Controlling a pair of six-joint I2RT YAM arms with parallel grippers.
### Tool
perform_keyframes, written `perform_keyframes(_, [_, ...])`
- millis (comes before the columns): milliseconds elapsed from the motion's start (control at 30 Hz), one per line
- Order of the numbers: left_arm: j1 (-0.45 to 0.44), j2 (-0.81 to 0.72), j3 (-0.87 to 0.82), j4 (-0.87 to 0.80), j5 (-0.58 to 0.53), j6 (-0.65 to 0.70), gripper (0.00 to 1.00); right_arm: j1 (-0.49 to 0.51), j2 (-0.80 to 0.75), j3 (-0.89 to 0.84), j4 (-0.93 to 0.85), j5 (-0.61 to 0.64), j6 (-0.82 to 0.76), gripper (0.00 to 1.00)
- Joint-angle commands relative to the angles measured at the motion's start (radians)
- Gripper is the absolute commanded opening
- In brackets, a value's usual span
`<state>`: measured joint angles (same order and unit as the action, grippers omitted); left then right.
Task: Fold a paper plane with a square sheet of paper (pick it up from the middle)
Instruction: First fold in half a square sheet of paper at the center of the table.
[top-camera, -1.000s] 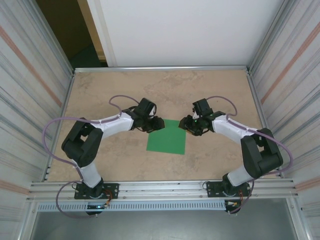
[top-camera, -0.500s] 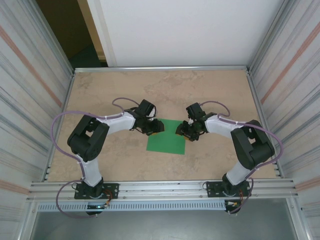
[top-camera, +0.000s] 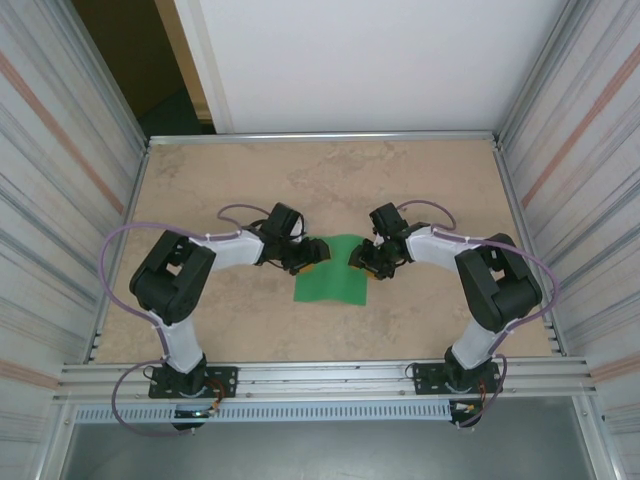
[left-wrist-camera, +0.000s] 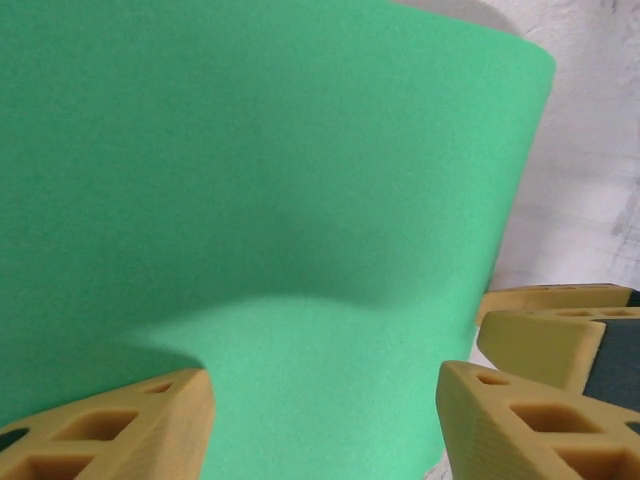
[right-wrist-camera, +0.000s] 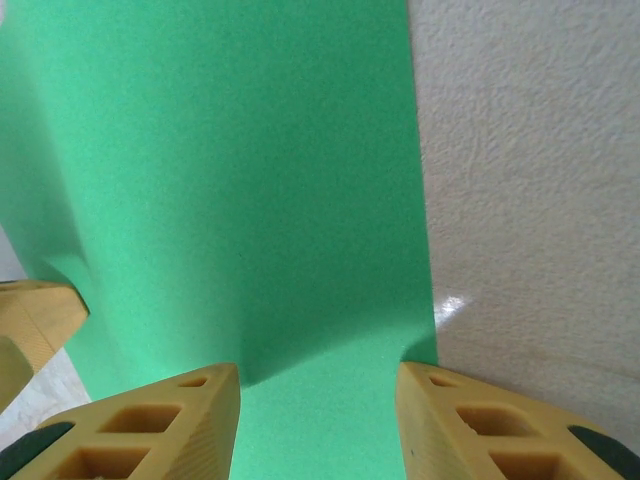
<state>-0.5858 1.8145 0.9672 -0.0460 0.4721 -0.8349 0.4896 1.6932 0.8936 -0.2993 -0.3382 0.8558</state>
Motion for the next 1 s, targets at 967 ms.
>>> perform_keyframes(967, [0.006, -0.039, -0.03, 0.0, 0.006, 0.098, 0.71, 0.061, 0.183, 0.068, 0.114, -0.157, 0.005, 0.32])
